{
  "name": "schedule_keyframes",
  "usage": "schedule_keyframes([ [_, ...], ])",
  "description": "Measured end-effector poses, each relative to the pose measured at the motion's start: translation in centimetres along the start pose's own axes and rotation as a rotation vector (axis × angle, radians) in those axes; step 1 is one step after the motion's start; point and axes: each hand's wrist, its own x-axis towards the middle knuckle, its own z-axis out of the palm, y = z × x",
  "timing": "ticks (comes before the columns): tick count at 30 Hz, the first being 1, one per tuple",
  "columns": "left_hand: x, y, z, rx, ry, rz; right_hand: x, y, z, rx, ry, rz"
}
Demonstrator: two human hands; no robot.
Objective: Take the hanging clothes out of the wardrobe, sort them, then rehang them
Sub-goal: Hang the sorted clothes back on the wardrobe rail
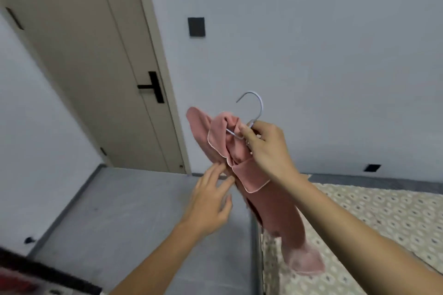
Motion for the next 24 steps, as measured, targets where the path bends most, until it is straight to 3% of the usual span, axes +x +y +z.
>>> schedule_keyframes([
  [10,-18.1,-3.8,-14.6,0.140,0.146,-0.287,-10.9,-15.0,14.9,0.118,-0.245,-0.126],
  [24,-41.4,0.3,-21.6,0.277,0.400,-0.625,-26.2,-23.8,26.6,0.299,-0.751,-0.323],
])
